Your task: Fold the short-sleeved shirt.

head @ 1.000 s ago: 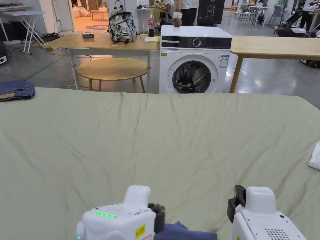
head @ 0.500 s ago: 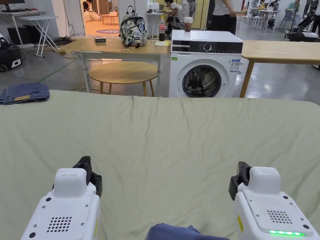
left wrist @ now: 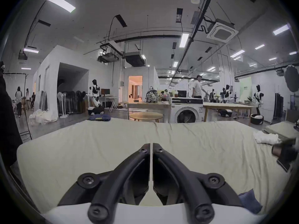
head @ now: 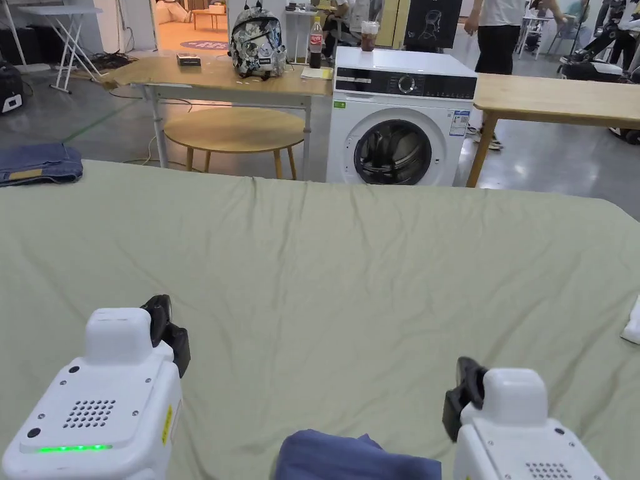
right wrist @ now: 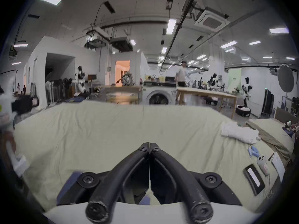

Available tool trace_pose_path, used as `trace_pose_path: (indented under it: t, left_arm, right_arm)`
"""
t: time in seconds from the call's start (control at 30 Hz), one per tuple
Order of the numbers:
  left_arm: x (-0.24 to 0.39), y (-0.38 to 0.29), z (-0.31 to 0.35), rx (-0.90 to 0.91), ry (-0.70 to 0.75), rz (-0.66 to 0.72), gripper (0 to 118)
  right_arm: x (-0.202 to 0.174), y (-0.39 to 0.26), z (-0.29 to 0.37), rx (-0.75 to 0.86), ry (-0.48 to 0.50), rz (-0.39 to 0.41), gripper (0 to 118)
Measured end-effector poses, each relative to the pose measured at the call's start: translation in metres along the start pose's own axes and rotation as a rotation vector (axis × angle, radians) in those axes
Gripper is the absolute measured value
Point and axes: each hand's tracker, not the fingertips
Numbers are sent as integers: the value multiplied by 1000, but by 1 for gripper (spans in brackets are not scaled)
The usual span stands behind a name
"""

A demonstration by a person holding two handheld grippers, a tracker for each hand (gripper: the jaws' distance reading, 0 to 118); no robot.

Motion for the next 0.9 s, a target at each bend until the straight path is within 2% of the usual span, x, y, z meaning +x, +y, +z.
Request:
trace_pose_path:
  t: [0.17, 0.27, 0.33, 0.4, 0.43, 0.47, 0.53, 0.63, 0.8, 0.83, 0.9]
  left_arm:
    - [-3, -10, 1, -51, -6, -9, 0]
    - [-5, -18, 4, -78, -9, -9, 0]
    - [-7, -23, 6, -102, -7, -3, 0]
    - [-11, -30, 9, -131, -9, 13, 0]
    - [-12, -33, 9, -150, -11, 22, 0]
    - [-13, -36, 11, -166, -15, 32, 0]
    - [-16, -42, 11, -230, -52, 51, 0]
    - [-19, -50, 8, -345, -163, 103, 0]
    - [-27, -67, -15, -647, -470, 262, 0]
    - [-28, -72, -22, -695, -538, 299, 3]
    - [-36, -85, -35, -776, -601, 347, 18]
  right_arm:
    - [-22, -47, 9, -160, 87, 46, 0]
    - [-30, -74, 2, -251, 101, 50, 0]
    - [-34, -92, -7, -306, 75, 70, 0]
    - [-34, -110, -21, -393, 29, 61, 0]
    - [-32, -117, -26, -408, 32, 31, 0]
    - [-30, -121, -29, -397, 33, 2, 0]
    - [-31, -118, -28, -374, 30, -4, 0]
    - [-27, -117, -33, -391, 33, -24, 0]
    - [-21, -118, -33, -395, 56, -53, 0]
    - [-20, -119, -33, -394, 58, -50, 0]
    - [-20, -119, -33, -395, 59, -51, 0]
